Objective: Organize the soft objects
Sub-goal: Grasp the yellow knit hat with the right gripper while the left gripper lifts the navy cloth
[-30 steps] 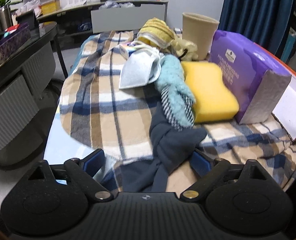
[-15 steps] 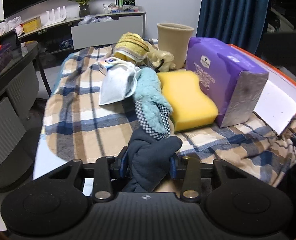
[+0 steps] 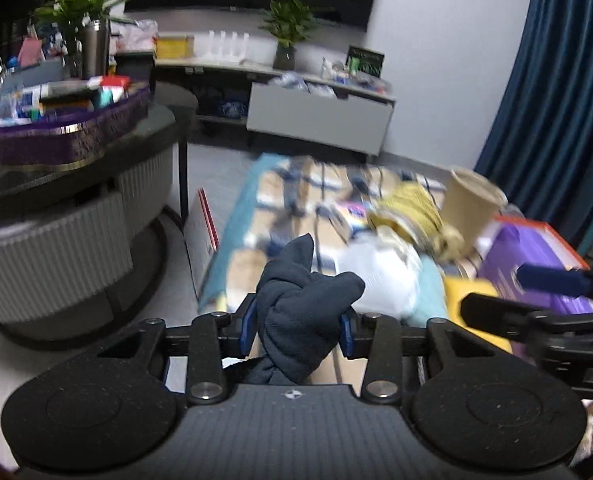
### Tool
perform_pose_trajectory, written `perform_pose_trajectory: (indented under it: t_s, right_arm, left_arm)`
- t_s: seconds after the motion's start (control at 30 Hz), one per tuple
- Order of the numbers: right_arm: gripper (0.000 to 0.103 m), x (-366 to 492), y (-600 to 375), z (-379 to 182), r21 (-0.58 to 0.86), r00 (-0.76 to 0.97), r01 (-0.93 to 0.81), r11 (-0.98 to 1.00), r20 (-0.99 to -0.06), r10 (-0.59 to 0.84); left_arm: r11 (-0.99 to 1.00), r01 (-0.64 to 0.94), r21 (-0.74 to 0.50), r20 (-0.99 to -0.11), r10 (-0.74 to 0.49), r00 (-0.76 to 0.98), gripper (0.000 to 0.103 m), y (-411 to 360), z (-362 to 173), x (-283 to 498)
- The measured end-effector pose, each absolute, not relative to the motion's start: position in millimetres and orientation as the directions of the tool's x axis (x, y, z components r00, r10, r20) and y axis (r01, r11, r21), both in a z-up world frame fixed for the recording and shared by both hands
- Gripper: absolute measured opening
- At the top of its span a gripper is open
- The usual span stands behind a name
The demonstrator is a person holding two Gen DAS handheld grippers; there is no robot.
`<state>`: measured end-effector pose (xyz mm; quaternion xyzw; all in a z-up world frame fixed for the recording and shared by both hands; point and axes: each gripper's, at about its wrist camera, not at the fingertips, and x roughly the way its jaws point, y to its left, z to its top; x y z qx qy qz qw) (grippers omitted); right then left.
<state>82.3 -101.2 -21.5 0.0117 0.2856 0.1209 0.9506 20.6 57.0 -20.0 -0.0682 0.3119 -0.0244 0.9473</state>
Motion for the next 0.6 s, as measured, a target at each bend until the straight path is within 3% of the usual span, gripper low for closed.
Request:
perform_pose_trajectory:
  t_s: [0.5,0.6]
  right_arm:
    - [0.094,203.2,-92.4,-51.1,0.096,0.821,0.076,0.993,-0.572,-0.007]
    - [0.087,218.7,-95.1,-57.8,0.093,0.809,0.079,0.993,-0.588,-0.009]
  left_arm:
    - [0.981,0.004,-0.195,-0.542,-0.111,0.833,0.041,72.8,-18.9,60.5]
    - [0.981,0.004,-0.196,-0.539,-0.111,0.835,0.041,73.0,-18.0,63.7]
